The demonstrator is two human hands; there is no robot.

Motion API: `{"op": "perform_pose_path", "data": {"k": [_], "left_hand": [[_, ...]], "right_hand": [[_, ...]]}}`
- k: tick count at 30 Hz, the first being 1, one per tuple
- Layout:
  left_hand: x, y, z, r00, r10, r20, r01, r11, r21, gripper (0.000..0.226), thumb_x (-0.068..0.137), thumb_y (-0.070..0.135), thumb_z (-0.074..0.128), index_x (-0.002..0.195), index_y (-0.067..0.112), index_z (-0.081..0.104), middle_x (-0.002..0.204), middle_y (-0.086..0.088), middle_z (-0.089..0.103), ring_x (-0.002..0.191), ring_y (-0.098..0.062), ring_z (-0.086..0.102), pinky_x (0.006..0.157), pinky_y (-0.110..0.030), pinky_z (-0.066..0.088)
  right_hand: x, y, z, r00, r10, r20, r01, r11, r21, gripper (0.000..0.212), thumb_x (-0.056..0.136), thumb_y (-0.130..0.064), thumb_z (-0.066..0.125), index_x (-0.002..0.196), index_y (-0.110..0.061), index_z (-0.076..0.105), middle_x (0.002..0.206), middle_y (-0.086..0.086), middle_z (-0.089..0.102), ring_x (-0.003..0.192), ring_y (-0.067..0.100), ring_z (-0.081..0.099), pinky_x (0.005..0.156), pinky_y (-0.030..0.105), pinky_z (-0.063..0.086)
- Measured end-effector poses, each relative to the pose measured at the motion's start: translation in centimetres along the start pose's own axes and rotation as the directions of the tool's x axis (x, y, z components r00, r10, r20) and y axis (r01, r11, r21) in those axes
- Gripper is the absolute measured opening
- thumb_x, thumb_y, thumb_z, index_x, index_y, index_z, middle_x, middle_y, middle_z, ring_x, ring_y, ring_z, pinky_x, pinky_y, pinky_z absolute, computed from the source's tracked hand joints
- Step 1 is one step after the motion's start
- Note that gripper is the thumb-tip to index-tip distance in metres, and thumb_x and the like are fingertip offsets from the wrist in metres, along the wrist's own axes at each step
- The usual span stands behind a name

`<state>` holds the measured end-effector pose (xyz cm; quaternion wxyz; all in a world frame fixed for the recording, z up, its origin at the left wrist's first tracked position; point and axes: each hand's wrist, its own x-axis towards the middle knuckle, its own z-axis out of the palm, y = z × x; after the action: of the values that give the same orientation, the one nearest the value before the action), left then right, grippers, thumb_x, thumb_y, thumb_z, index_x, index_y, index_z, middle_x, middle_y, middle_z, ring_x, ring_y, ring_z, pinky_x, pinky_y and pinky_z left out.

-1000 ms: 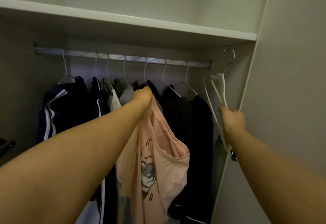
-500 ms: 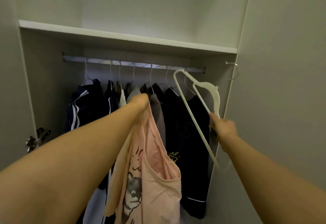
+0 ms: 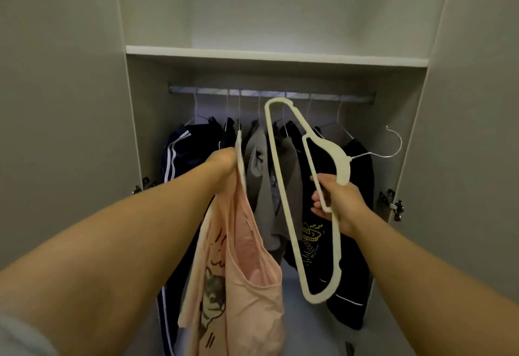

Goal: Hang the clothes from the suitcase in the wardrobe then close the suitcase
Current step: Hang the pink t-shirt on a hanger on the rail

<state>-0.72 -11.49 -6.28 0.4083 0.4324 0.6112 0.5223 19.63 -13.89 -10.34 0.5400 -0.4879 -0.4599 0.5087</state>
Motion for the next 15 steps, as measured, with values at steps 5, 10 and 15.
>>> {"op": "perform_pose_path", "data": {"k": [5, 10, 15], "left_hand": [[1.0, 1.0, -1.4, 0.992, -0.05, -0.119, 0.05, 0.999, -0.003, 0.035, 0.1, 0.017, 0.031, 0.066, 0.011, 0.038, 0.066, -0.008, 0.033, 0.062, -0.02, 0.038, 0.066, -0.029, 0.037], [3.3, 2.4, -3.7, 0.989, 0.014, -0.151, 0.002, 0.995, 0.101, 0.047, 0.105, 0.025, 0.024, 0.142, -0.002, 0.033, 0.142, -0.021, 0.041, 0.132, -0.033, 0.04, 0.107, -0.036, 0.034], [5.4, 3.1, -6.0, 0.96, 0.138, -0.242, -0.08, 0.969, 0.234, 0.043, 0.103, 0.02, 0.03, 0.137, -0.004, 0.04, 0.141, -0.023, 0.044, 0.13, -0.036, 0.044, 0.101, -0.038, 0.04]], "right_hand": [[1.0, -0.3, 0.1, 0.98, 0.052, 0.19, -0.057, 0.998, 0.024, 0.024, 0.098, -0.022, 0.046, 0.118, -0.017, 0.059, 0.064, 0.004, 0.05, 0.039, 0.008, 0.038, 0.032, 0.014, 0.026], [1.9, -0.1, 0.4, 0.95, 0.128, 0.284, -0.112, 0.991, -0.073, 0.015, 0.095, -0.013, 0.048, 0.1, -0.016, 0.063, 0.058, 0.0, 0.041, 0.032, 0.003, 0.029, 0.03, 0.011, 0.018], [2.5, -1.0, 0.8, 0.882, 0.275, 0.383, -0.153, 0.935, -0.32, 0.014, 0.094, -0.011, 0.049, 0.096, -0.012, 0.063, 0.051, -0.003, 0.043, 0.034, 0.004, 0.027, 0.032, 0.013, 0.016]]}}
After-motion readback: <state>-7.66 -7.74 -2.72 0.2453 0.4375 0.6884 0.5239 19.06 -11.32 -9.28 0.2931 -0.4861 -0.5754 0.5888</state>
